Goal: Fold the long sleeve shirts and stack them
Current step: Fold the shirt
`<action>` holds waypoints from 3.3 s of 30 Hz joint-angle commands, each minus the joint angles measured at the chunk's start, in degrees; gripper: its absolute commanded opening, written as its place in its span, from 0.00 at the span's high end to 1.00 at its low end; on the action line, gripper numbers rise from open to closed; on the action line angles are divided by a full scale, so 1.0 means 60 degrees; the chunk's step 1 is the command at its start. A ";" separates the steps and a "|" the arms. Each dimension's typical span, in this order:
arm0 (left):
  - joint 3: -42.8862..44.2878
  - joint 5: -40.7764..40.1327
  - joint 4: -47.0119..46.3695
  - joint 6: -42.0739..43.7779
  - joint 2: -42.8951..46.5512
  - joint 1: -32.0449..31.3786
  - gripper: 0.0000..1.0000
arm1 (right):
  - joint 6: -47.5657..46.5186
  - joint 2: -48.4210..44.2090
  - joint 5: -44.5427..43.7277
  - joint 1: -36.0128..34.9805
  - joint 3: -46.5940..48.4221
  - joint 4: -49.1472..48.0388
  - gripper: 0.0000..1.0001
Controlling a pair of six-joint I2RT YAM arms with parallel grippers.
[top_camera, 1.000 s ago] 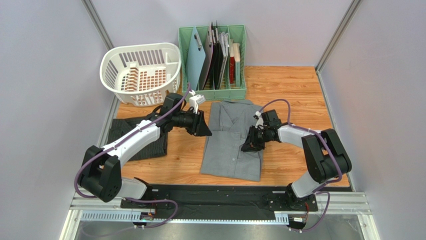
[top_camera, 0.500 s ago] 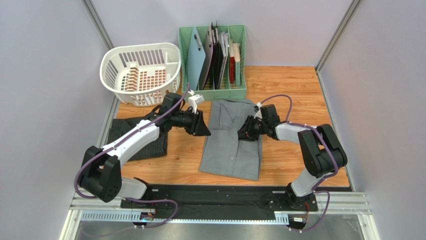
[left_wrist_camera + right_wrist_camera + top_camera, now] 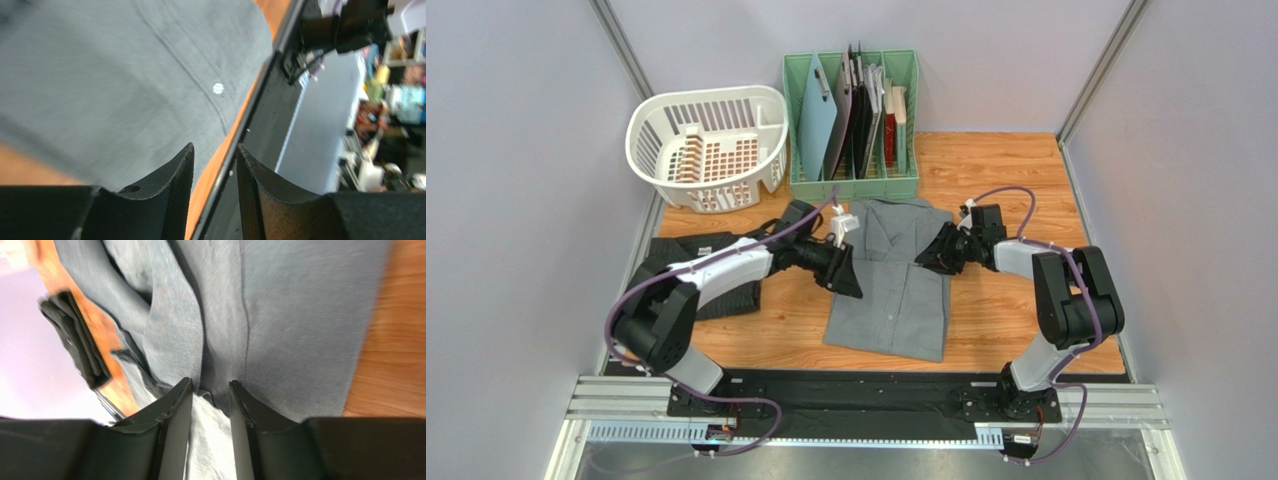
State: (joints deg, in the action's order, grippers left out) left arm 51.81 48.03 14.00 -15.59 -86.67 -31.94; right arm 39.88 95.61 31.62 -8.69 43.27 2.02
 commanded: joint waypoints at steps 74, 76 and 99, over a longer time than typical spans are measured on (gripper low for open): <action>-0.1240 -0.9738 -0.0730 0.8080 -0.0220 -0.9119 1.00 | -0.6002 0.1922 0.1395 -0.1892 0.2721 0.3969 0.84; -0.0598 -0.9325 0.0065 0.7786 0.0306 -0.9119 1.00 | -0.6002 0.1819 0.1396 -0.2081 0.2634 0.4013 0.84; 0.4035 -0.4198 0.6368 0.6568 0.1263 -0.7248 1.00 | -0.8036 0.0176 0.2598 -0.3008 0.4534 0.7734 0.72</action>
State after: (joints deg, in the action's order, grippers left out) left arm 73.10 16.64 47.94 23.55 -78.00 -79.29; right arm -0.80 93.97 47.31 -30.98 60.90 44.42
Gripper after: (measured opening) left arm 0.006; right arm 0.273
